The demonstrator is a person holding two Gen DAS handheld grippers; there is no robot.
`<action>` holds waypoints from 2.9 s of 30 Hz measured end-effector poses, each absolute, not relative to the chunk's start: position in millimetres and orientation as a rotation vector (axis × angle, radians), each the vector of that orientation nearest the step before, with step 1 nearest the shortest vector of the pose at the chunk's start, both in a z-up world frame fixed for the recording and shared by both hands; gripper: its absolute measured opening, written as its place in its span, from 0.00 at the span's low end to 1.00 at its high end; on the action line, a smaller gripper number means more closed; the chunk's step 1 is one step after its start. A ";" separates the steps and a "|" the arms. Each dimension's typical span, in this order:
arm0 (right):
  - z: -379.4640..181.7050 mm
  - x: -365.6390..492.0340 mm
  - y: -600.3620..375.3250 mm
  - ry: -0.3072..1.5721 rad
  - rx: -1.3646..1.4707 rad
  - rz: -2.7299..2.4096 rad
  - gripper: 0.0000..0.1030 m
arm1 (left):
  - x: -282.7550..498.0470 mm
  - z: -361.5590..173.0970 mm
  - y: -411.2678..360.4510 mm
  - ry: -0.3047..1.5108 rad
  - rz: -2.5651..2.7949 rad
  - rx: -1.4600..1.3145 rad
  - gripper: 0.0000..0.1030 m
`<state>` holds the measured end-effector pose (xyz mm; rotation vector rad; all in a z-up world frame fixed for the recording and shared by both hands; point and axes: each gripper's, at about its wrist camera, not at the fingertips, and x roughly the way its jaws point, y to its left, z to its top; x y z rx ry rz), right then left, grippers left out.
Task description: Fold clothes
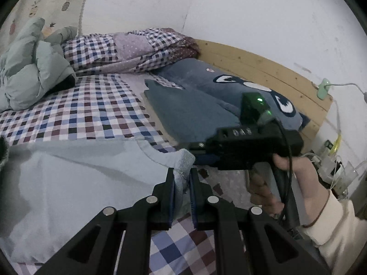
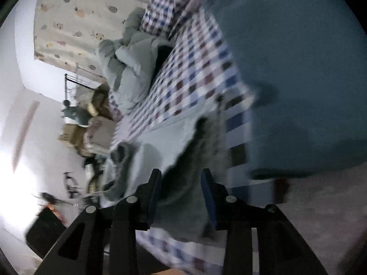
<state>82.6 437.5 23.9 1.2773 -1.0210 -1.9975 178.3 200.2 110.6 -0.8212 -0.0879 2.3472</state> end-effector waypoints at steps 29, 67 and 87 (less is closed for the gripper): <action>-12.7 28.5 390.9 -1.238 1.433 -1.849 0.58 | 192.4 114.3 163.0 -0.208 2.365 -0.678 0.10; 92.9 115.6 461.4 -0.781 1.226 -2.677 0.49 | 217.5 47.6 245.9 0.526 2.346 -0.647 0.81; 59.7 114.6 482.0 -1.090 1.204 -2.352 0.70 | 179.6 62.4 246.7 0.452 2.395 -0.663 0.20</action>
